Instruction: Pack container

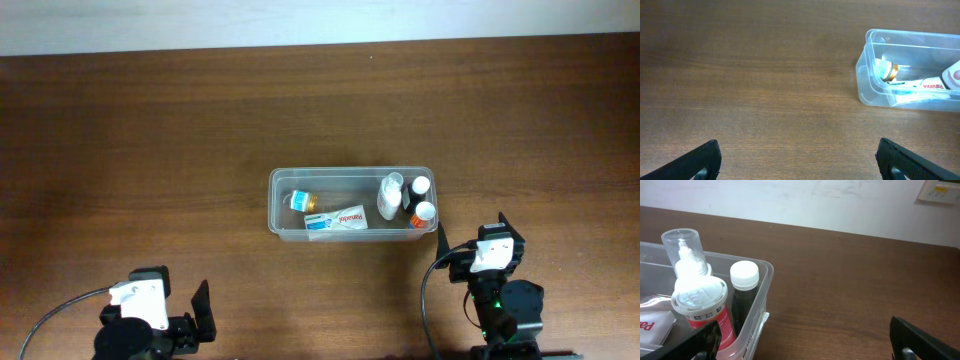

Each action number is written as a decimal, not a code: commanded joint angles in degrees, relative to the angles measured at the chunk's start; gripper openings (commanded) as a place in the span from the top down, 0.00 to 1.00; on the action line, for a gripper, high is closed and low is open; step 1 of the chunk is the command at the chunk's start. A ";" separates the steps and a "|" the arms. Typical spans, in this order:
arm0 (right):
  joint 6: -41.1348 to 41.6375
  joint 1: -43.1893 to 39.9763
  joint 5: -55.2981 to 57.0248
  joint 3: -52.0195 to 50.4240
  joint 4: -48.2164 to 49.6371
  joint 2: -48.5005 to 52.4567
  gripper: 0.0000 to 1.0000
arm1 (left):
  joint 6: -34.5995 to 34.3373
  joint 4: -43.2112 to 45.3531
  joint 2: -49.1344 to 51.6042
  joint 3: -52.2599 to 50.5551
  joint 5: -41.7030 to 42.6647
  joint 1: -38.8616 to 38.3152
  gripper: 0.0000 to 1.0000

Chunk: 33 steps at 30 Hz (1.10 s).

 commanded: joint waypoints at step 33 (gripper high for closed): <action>-0.42 0.63 0.09 -0.33 -0.24 -0.37 0.02 | 12.50 62.34 -15.78 -44.52 3.28 6.05 0.01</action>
